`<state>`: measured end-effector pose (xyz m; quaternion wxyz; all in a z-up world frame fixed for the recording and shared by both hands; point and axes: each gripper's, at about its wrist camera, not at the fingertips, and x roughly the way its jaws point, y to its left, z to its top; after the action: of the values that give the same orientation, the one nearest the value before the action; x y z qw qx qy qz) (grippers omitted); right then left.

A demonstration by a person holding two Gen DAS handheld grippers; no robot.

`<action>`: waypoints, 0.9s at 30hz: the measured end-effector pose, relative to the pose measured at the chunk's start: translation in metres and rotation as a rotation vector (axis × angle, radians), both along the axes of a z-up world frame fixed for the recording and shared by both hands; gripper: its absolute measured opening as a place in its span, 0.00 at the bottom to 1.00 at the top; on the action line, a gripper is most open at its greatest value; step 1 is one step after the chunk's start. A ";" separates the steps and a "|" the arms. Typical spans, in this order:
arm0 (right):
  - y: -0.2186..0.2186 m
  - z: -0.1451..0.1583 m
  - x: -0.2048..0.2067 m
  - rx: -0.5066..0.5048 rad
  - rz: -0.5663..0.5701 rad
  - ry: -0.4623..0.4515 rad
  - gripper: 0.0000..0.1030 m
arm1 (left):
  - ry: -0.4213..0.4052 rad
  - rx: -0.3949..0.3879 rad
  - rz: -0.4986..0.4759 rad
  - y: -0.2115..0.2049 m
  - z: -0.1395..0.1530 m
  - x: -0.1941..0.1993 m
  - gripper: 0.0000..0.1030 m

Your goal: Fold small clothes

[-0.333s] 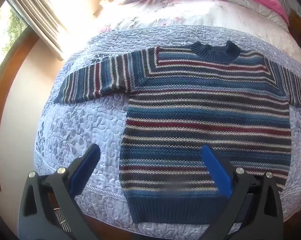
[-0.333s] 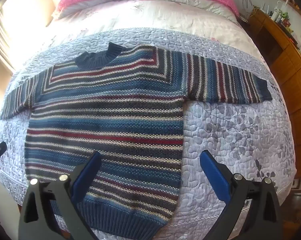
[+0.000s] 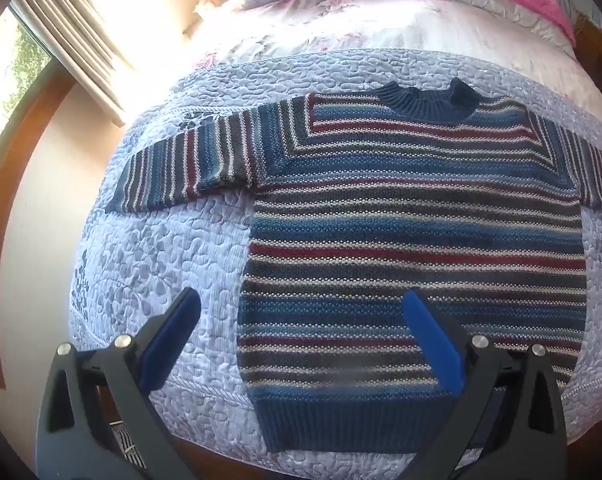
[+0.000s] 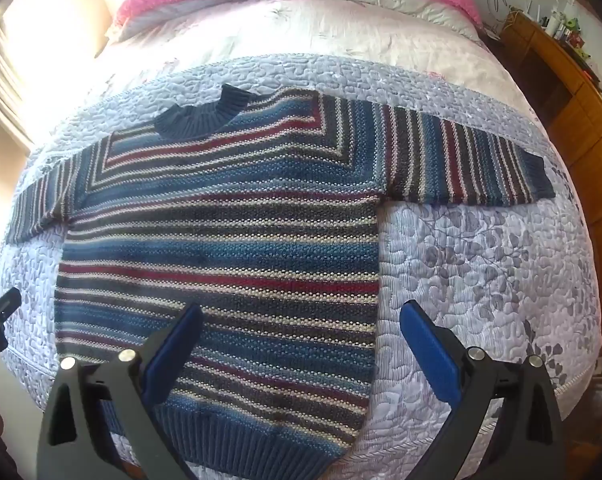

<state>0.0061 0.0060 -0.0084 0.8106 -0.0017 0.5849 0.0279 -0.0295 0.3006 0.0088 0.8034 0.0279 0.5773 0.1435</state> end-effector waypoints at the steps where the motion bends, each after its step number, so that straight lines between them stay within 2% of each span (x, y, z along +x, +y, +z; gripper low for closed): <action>1: 0.000 0.000 0.001 -0.003 0.000 0.000 0.96 | 0.000 -0.003 0.001 0.001 0.000 0.001 0.97; 5: 0.003 0.001 0.002 -0.007 -0.006 0.002 0.96 | 0.005 0.011 -0.007 0.002 0.000 0.000 0.97; 27: 0.004 -0.008 0.000 -0.007 -0.001 -0.010 0.96 | 0.001 -0.027 -0.018 0.003 -0.012 0.004 0.97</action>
<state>0.0061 0.0097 -0.0161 0.8135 -0.0046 0.5810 0.0254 -0.0254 0.3036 -0.0032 0.8046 0.0225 0.5794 0.1284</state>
